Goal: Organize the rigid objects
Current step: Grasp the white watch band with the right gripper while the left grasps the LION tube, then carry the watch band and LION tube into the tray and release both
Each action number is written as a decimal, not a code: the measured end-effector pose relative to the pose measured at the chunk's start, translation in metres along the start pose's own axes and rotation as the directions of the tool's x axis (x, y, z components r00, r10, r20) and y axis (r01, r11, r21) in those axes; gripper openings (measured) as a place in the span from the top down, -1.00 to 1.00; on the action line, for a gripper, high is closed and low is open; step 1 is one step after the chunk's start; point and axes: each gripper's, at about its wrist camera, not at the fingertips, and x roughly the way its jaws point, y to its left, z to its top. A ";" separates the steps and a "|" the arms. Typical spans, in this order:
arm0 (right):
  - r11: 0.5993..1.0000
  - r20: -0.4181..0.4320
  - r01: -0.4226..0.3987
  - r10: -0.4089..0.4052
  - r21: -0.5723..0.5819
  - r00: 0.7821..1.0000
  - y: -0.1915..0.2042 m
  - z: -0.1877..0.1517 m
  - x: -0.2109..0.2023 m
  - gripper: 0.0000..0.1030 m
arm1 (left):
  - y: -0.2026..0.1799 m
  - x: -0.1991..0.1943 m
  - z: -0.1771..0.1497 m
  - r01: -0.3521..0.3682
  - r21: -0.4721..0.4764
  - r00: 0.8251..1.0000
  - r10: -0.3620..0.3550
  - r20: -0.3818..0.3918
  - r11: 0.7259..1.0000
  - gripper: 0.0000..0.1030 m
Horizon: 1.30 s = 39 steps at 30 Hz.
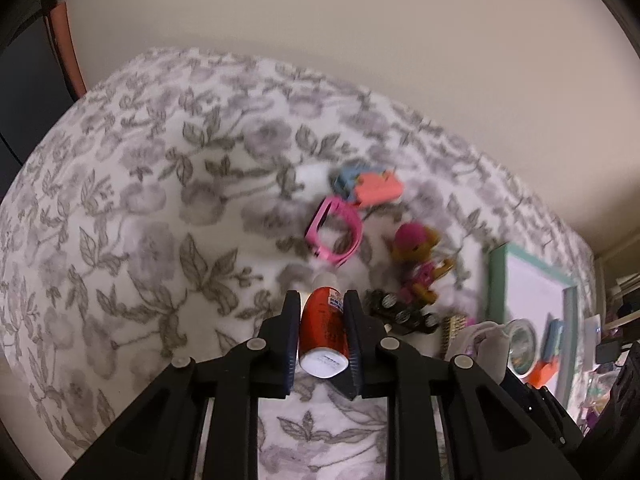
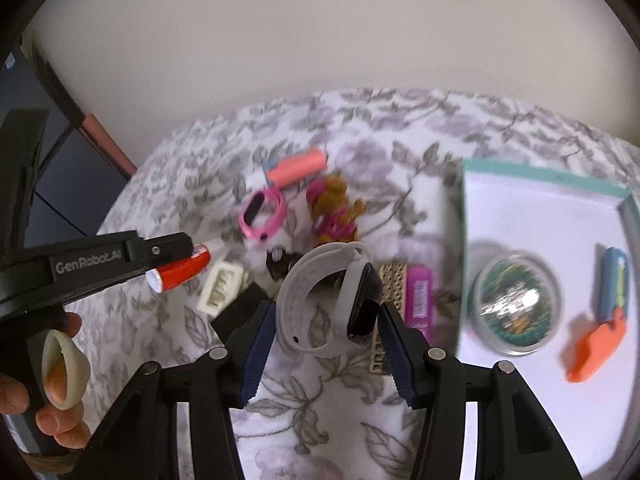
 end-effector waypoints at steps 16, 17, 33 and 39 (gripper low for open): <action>0.992 0.150 0.102 -0.112 0.073 0.982 -0.042 0.023 -0.085 -0.07 | -0.042 -0.069 0.006 0.104 0.074 0.984 -0.113 0.135 0.992 0.78; 0.991 0.156 0.111 -0.122 0.080 0.980 -0.045 0.024 -0.089 -0.07 | -0.045 -0.072 0.006 0.119 0.079 0.982 -0.129 0.137 0.990 0.81; 0.973 0.080 0.174 -0.188 0.151 0.979 -0.084 0.020 -0.085 -0.08 | -0.067 -0.010 -0.020 0.045 0.138 0.997 -0.035 -0.073 0.989 0.81; 0.976 0.037 0.174 -0.180 0.131 0.983 -0.080 0.016 -0.069 -0.08 | -0.069 0.028 -0.038 0.011 0.162 0.982 0.020 -0.188 0.987 0.81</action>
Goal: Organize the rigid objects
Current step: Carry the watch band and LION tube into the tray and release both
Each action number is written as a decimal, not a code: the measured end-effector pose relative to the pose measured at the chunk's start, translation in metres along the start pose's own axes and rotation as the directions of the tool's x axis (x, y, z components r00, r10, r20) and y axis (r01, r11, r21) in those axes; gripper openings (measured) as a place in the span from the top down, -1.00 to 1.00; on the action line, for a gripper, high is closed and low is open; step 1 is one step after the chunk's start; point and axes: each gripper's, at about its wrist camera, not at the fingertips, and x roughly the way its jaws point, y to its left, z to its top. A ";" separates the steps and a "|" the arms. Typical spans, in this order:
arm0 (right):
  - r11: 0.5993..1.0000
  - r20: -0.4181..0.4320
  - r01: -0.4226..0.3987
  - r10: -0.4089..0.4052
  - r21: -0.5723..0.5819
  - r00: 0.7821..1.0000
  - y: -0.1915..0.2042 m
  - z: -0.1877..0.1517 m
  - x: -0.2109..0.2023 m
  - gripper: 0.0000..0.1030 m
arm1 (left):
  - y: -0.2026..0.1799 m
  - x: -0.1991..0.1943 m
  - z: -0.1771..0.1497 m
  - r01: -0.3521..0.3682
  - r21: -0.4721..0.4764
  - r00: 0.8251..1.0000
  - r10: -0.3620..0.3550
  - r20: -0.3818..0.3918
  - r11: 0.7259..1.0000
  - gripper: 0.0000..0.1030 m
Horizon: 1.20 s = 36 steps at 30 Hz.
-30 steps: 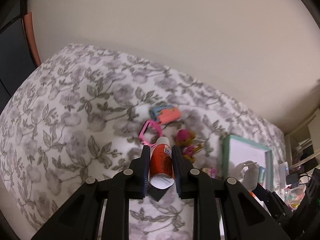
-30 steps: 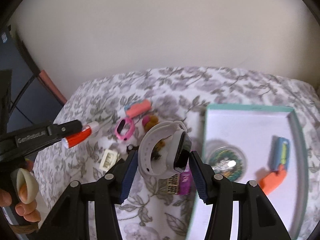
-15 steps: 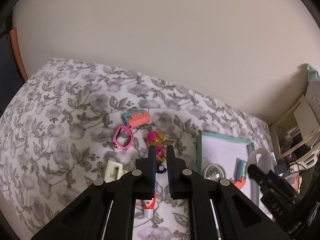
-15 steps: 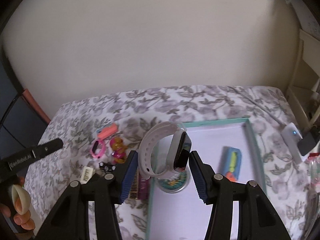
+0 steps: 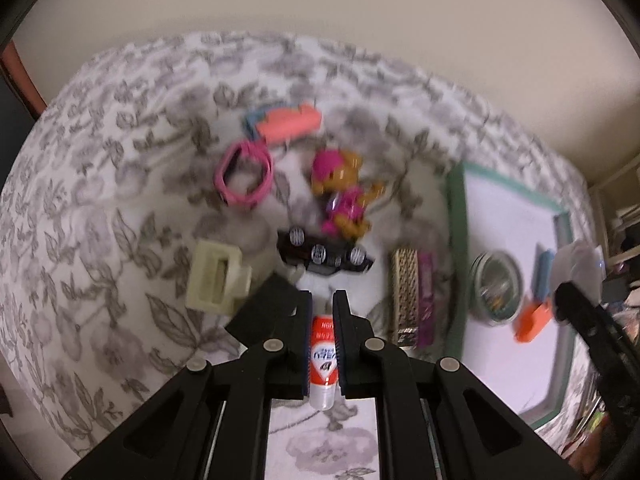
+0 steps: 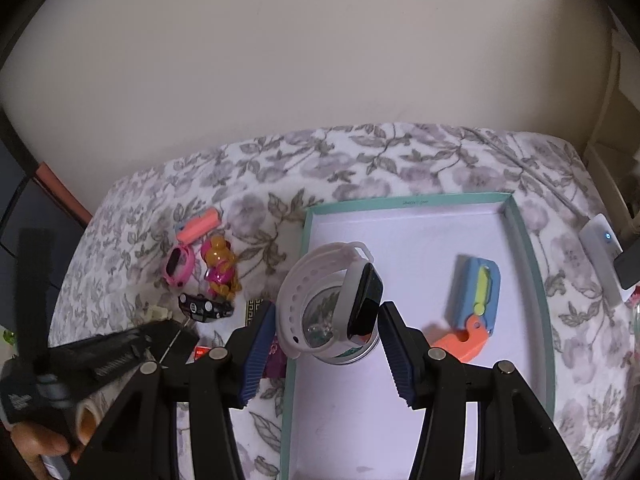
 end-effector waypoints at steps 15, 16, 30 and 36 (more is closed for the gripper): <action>1.000 -0.019 0.003 -0.003 -0.012 1.000 0.005 0.000 0.005 -0.08 | -0.011 0.046 -0.018 -0.029 0.060 0.990 0.037 -0.138 0.998 0.28; 1.000 -0.021 0.002 -0.003 -0.013 1.000 0.005 -0.001 0.005 -0.08 | -0.012 0.049 -0.020 -0.028 0.063 0.989 0.038 -0.146 0.998 0.28; 1.000 -0.050 0.006 -0.006 -0.001 0.999 0.002 -0.003 0.013 -0.08 | -0.030 0.054 -0.019 -0.086 0.120 0.988 0.100 -0.118 0.989 0.43; 1.000 -0.034 0.001 -0.001 0.012 0.999 -0.002 0.000 0.006 -0.08 | -0.029 0.019 0.001 -0.038 0.090 0.998 0.042 -0.038 0.995 0.43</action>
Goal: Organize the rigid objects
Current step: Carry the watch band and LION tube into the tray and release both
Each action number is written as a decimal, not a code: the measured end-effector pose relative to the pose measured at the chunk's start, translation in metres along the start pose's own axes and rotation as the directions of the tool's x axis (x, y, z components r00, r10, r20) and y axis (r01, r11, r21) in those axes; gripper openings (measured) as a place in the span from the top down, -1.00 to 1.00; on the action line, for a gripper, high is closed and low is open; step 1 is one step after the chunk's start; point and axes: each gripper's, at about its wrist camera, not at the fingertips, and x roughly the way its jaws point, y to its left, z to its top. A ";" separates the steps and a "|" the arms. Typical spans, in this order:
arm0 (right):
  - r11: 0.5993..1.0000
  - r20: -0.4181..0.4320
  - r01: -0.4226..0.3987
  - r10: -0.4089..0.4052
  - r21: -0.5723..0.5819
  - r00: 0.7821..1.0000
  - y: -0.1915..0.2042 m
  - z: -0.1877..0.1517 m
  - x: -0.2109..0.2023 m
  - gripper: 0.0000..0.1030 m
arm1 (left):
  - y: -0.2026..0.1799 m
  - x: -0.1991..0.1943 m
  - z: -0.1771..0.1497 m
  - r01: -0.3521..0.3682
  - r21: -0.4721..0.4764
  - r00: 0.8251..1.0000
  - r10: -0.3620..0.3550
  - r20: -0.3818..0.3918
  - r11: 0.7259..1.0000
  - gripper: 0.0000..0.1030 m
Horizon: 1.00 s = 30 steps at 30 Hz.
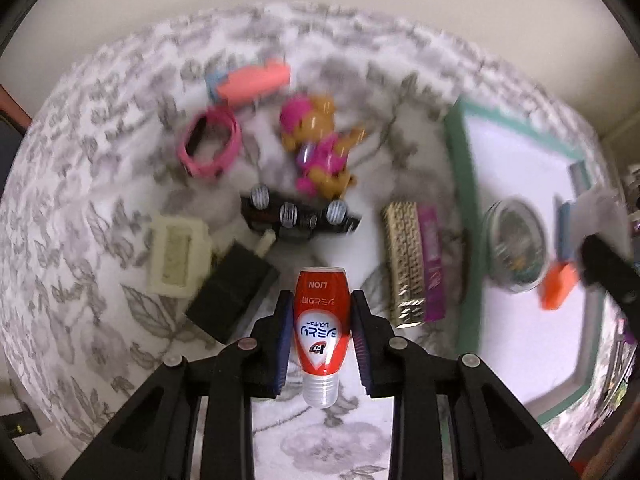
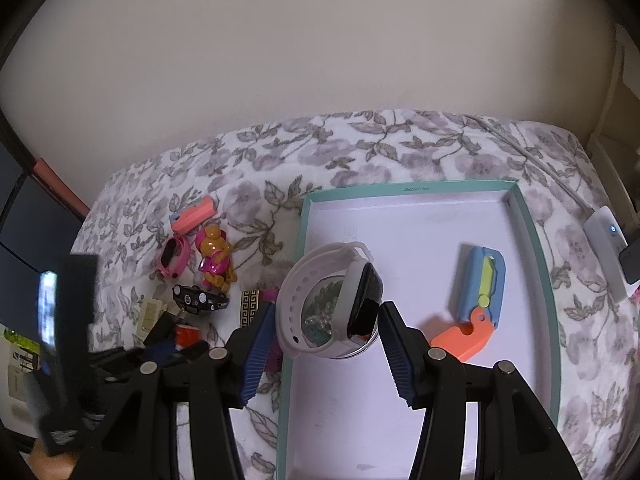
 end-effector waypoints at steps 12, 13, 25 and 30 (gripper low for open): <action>0.992 0.016 0.108 -0.109 0.061 0.994 -0.051 0.005 -0.016 -0.08 | -0.049 -0.073 0.000 0.123 0.099 0.978 -0.137 0.158 0.987 0.43; 0.990 0.014 0.121 -0.122 0.068 0.992 -0.058 0.005 -0.017 -0.08 | -0.056 -0.075 -0.002 0.129 0.119 0.977 -0.147 0.156 0.985 0.43; 0.953 -0.084 0.273 -0.264 0.129 0.961 -0.126 -0.007 -0.014 -0.08 | -0.126 -0.051 -0.031 0.133 0.289 0.986 -0.155 0.057 0.948 0.43; 0.950 -0.144 0.295 -0.280 0.098 0.949 -0.132 -0.015 0.004 -0.08 | -0.130 -0.032 -0.036 0.116 0.283 0.992 -0.125 0.014 0.952 0.43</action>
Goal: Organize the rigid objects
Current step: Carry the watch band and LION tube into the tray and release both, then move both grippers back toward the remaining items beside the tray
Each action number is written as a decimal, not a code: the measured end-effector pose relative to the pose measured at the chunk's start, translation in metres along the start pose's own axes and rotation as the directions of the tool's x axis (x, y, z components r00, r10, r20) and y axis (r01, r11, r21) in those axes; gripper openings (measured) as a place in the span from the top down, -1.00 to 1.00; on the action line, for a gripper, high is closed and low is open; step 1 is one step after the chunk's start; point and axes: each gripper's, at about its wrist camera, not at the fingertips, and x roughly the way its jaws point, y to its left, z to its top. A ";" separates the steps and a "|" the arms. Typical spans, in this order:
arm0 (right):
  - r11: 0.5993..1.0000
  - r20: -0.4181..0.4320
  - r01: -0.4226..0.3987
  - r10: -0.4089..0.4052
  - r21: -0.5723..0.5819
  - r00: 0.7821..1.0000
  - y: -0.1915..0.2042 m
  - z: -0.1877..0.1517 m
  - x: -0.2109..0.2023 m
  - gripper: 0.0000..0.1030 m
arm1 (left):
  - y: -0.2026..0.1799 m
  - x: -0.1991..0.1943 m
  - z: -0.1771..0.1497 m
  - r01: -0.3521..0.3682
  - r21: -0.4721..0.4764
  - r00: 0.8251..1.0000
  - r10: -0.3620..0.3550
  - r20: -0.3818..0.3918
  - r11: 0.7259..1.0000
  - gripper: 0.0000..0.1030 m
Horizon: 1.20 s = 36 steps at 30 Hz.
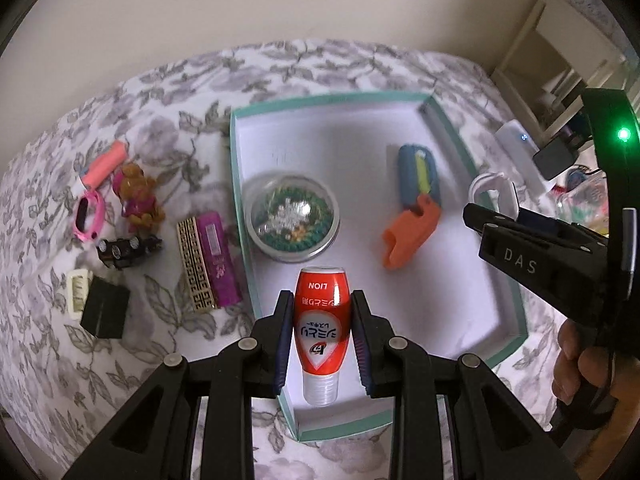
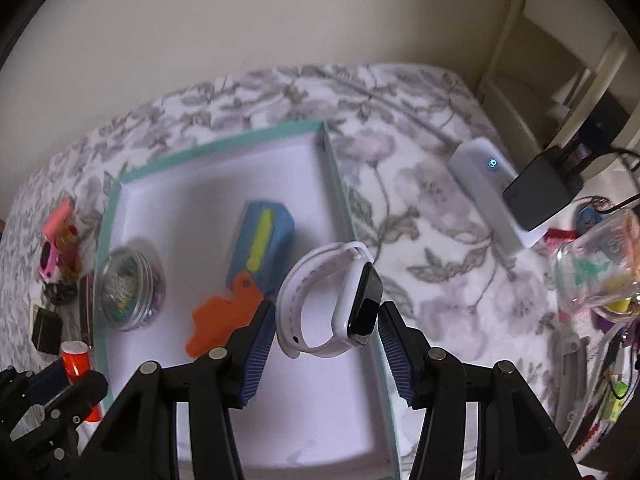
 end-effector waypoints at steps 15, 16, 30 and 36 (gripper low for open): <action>0.999 -0.080 0.001 -0.004 -0.037 0.997 0.012 -0.011 0.028 -0.09 | 0.010 0.021 -0.004 0.007 -0.065 0.998 -0.010 -0.056 0.998 0.43; 0.999 -0.081 0.002 -0.005 -0.039 0.997 0.012 -0.010 0.028 -0.09 | 0.011 0.021 -0.004 0.009 -0.068 0.998 -0.012 -0.055 0.998 0.43; 0.999 0.041 0.005 -0.003 -0.038 0.999 0.015 0.003 -0.014 -0.37 | 0.038 -0.018 0.008 0.045 -0.160 0.998 -0.039 0.041 0.986 -0.40; 0.999 0.138 -0.033 0.038 -0.034 0.990 0.020 0.008 -0.044 -0.66 | 0.064 -0.047 0.012 -0.003 -0.231 0.988 0.040 0.152 0.973 -0.65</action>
